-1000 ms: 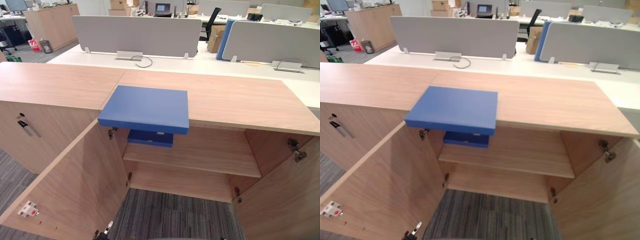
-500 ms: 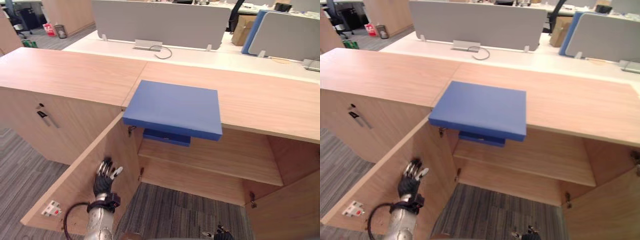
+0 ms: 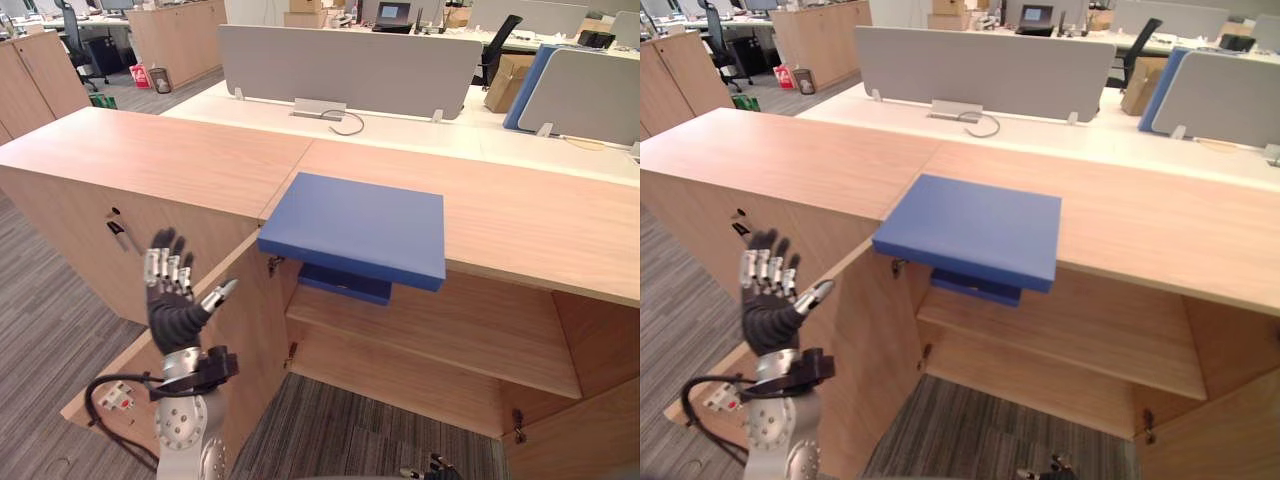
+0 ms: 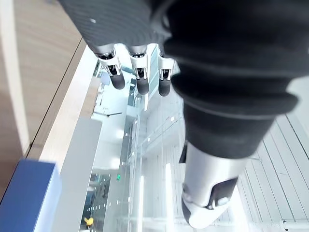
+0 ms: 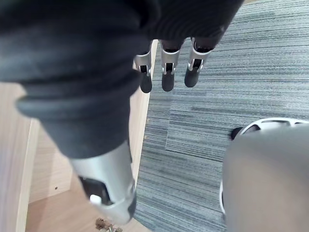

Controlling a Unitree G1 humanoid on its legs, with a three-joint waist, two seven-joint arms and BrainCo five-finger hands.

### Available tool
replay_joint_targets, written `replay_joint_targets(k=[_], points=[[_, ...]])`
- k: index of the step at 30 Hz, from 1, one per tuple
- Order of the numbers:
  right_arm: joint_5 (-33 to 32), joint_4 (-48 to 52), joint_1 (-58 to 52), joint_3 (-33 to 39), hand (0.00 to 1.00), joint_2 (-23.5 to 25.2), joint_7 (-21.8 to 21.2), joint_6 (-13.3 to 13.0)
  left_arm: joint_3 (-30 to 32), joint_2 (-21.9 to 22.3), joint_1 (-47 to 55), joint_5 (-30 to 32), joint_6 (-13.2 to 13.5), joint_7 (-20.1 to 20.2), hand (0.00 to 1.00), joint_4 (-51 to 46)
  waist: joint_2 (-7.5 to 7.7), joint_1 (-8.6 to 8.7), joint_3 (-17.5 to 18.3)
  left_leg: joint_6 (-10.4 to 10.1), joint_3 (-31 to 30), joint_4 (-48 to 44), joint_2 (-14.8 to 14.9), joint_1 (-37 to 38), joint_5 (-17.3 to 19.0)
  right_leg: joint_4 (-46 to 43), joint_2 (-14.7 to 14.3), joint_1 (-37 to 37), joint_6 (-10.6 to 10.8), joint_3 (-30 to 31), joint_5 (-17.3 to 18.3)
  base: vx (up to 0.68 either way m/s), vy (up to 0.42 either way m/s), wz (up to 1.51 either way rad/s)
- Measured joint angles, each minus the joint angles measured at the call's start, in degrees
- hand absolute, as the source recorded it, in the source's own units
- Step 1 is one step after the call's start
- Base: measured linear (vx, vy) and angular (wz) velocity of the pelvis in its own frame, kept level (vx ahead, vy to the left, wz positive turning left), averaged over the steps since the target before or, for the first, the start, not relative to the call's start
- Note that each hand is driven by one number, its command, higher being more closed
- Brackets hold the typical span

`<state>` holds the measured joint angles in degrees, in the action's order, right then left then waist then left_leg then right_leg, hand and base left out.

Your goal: Walk over to the cabinet, pick up the folder, carry it to the office cabinet, place the folder inside the office cabinet, then close the office cabinet door

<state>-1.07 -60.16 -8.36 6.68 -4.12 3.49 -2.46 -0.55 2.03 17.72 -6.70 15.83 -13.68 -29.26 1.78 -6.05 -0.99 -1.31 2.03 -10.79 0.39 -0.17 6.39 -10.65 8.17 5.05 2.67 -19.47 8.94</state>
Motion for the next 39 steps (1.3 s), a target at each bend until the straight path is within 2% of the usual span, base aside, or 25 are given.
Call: replay_joint_targets(k=[3, 7, 11, 12, 14, 15, 16, 18, 25, 35, 39], points=[[0.2, -0.1, 0.4, 0.1, 0.0, 2.7, 0.0, 0.0, 0.5, 0.0, 0.4, 4.3, 0.0, -2.9, 0.0, -2.2, 0.71, -0.11, 0.2, 0.3, -1.1, 0.2, -0.3, -0.8, -0.2, 0.5, 0.0, -0.1, 0.1, -0.9, -0.2, -0.03, 0.015, 0.16], [0.0, -0.3, 0.8, -0.4, 0.0, 3.2, 0.0, 0.0, 0.2, -1.2, 0.5, 15.0, -0.1, -7.4, 0.0, -4.6, 1.58, -0.37, 0.6, 0.4, -1.3, 0.3, -0.3, -0.8, -0.2, 1.0, -0.1, 0.0, 0.1, -1.0, -0.2, 0.0, 0.004, 0.03], [0.1, -0.4, 0.7, -1.8, 0.0, 2.9, 0.0, 0.0, -1.7, -6.8, -2.6, 23.3, -0.3, -8.6, 0.0, -4.8, 1.55, -0.33, 0.8, 0.2, -0.9, 0.5, -0.1, -0.7, -0.4, 1.5, -0.4, -0.1, 0.1, -0.9, -0.2, 0.0, -0.006, -0.01], [0.2, -0.5, 0.7, -1.8, 0.0, 2.8, -0.1, -0.1, -1.9, -9.4, -4.7, 26.2, -0.4, -9.0, 0.0, -4.7, 1.41, -0.17, 0.9, 0.1, -0.8, 0.7, 0.1, -0.6, -0.4, 1.9, -0.6, -0.2, 0.0, -0.7, -0.3, 0.0, -0.022, -0.07], [0.2, -0.9, 0.7, -2.0, 0.0, 2.6, -0.1, -0.2, -1.8, -11.1, -6.2, 29.0, -0.4, -9.7, 0.0, -4.3, 1.33, -0.07, 1.0, 0.1, -0.4, 1.0, 0.3, 0.0, -0.5, 2.2, -0.8, -0.2, -0.1, -0.4, -0.3, -0.01, -0.02, -0.19], [0.6, -0.9, 0.5, -2.6, 0.0, 2.5, -0.5, -0.5, -1.5, -14.2, -7.2, 33.6, -0.6, -10.5, 0.0, -3.9, 0.95, -0.08, 1.4, -0.1, 0.6, 1.9, 0.6, 0.8, -0.6, 2.5, -1.2, -0.3, -0.3, 0.8, -0.4, 0.0, -0.019, -0.28], [0.6, -0.9, 0.5, -2.8, 0.0, 2.4, -0.5, -0.6, -1.5, -14.8, -7.4, 34.2, -0.7, -10.6, 0.0, -3.8, 1.01, -0.07, 1.5, -0.1, 0.7, 2.0, 0.7, 0.9, -0.6, 2.5, -1.2, -0.3, -0.3, 1.0, -0.5, 0.01, -0.025, -0.35], [1.5, -0.8, 0.4, -3.6, 0.0, 2.1, -0.8, -1.5, -1.4, -18.9, -8.8, 39.7, -0.8, -11.2, 0.0, -2.8, 0.84, 0.31, 2.2, -0.3, 1.1, 2.7, 1.0, 1.4, -1.1, 3.3, -1.6, -0.1, -0.7, 1.6, -0.8, 0.0, -0.025, -0.15], [2.4, -0.9, 0.2, -3.7, 0.0, 1.8, -1.4, -2.1, 0.9, -21.7, -10.5, 46.7, -1.3, -12.6, 0.0, 0.6, 0.04, 0.32, 2.6, -0.7, 1.5, 4.6, 1.6, 2.7, -2.2, 3.9, -2.3, -0.1, -1.3, 2.7, -1.3, -0.04, -0.007, -0.1], [2.6, -0.7, -0.1, -4.3, 0.0, 1.2, -1.8, -2.5, 0.1, -24.9, -12.0, 50.2, -2.2, -12.8, 0.0, 10.2, -0.51, 0.3, 2.9, -1.1, 2.9, 6.5, 2.3, 3.6, -3.2, 3.9, -3.2, -1.3, -1.8, 4.8, -1.9, -0.06, 0.013, -0.11], [2.6, -0.2, -0.2, -4.3, 0.0, 1.0, -1.8, -2.9, -1.6, -29.3, -14.7, 53.8, -2.6, -12.7, 0.0, 16.5, -1.01, 0.56, 3.0, -1.2, 3.9, 7.8, 2.6, 5.2, -3.3, 6.3, -4.1, 0.3, -1.9, 5.7, -3.4, -0.02, 0.017, -0.14]])
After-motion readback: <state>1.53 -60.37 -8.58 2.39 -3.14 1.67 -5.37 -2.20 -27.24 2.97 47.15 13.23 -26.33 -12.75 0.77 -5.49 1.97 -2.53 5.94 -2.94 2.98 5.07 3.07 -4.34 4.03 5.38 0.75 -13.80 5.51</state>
